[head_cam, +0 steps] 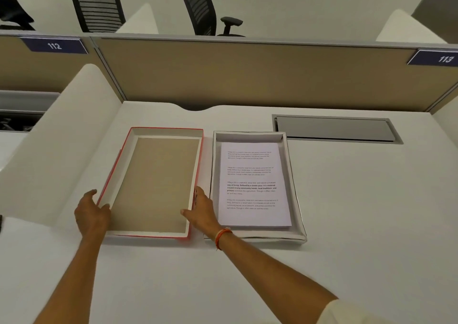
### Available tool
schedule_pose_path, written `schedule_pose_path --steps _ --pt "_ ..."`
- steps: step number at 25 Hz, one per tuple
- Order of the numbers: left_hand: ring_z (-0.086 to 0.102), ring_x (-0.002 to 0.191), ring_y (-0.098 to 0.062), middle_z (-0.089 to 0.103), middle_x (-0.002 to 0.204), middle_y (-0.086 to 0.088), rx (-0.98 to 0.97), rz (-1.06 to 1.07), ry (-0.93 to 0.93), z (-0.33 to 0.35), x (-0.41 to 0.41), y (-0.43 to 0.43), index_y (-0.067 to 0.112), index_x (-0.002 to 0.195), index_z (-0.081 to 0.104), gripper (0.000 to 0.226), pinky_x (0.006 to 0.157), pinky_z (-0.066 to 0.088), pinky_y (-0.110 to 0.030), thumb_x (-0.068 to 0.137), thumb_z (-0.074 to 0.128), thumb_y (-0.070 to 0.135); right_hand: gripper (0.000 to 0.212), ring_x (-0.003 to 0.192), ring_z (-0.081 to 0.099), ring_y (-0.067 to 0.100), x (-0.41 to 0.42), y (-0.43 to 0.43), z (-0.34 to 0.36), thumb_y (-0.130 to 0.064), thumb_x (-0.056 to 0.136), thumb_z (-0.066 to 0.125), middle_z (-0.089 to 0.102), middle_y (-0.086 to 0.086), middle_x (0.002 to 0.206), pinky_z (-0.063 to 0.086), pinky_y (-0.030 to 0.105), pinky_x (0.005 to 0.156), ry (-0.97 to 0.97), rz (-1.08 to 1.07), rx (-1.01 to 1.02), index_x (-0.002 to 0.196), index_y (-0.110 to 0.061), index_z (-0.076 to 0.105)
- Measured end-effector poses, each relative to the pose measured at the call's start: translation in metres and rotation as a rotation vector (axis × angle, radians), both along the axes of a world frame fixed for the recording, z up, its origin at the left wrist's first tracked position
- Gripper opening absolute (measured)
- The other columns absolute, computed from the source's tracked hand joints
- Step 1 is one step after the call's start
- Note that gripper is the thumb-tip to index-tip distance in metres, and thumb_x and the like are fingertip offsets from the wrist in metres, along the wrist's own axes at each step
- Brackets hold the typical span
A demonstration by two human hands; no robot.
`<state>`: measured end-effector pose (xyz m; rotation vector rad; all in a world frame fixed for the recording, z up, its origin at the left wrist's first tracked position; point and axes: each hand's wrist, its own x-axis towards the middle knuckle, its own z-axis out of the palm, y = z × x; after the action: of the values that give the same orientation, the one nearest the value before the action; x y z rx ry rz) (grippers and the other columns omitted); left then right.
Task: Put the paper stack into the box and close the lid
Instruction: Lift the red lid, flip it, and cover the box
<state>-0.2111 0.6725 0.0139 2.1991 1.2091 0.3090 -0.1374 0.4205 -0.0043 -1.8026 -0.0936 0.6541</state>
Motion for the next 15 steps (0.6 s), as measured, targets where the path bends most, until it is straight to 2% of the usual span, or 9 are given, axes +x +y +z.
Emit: schedule_pose_path --steps 2,4,6,12,15 --pt "0.058 0.117 -0.05 0.059 0.13 -0.031 -0.012 0.022 0.051 -0.002 -0.001 0.003 -0.004 0.135 0.052 0.052 0.105 0.045 -0.058 0.085 0.069 -0.002 0.064 0.115 0.063 0.025 -0.004 0.004 -0.007 0.002 0.078 0.073 0.062 0.007 0.128 0.054 0.024 0.093 0.007 -0.008 -0.035 0.133 -0.012 0.045" --pt "0.062 0.107 -0.052 0.066 0.121 -0.03 -0.006 0.05 0.101 -0.002 -0.001 0.002 -0.004 0.126 0.061 0.041 0.099 0.049 -0.059 0.086 0.067 0.0 0.061 0.112 0.064 0.024 -0.005 0.006 -0.012 0.006 0.078 0.07 0.063 0.007 0.125 0.051 0.013 0.077 -0.003 -0.006 -0.064 0.132 -0.013 0.047" --pt "0.065 0.097 -0.052 0.07 0.112 -0.029 0.012 0.093 0.118 0.002 0.0 -0.001 -0.002 0.119 0.067 0.033 0.091 0.053 -0.059 0.086 0.065 -0.001 0.06 0.111 0.065 0.024 -0.004 0.007 -0.015 0.007 0.079 0.069 0.064 0.007 0.123 0.049 0.01 0.068 -0.004 -0.015 -0.066 0.131 -0.014 0.048" --pt "0.065 0.09 -0.053 0.072 0.103 -0.031 0.083 0.176 0.045 0.031 -0.001 -0.008 0.001 0.114 0.071 0.032 0.083 0.055 -0.054 0.084 0.062 -0.001 0.059 0.117 0.062 0.027 -0.005 0.001 -0.011 -0.001 0.083 0.072 0.062 0.009 0.129 0.052 0.029 0.092 0.003 0.028 -0.045 0.135 -0.014 0.047" --pt "0.066 0.088 -0.053 0.072 0.102 -0.031 0.146 0.202 -0.013 0.057 0.0 -0.018 0.002 0.113 0.072 0.033 0.08 0.055 -0.054 0.082 0.06 -0.003 0.057 0.113 0.064 0.027 -0.002 -0.004 0.004 0.0 0.082 0.068 0.064 0.009 0.126 0.05 0.02 0.087 -0.056 0.008 -0.033 0.134 -0.013 0.047"
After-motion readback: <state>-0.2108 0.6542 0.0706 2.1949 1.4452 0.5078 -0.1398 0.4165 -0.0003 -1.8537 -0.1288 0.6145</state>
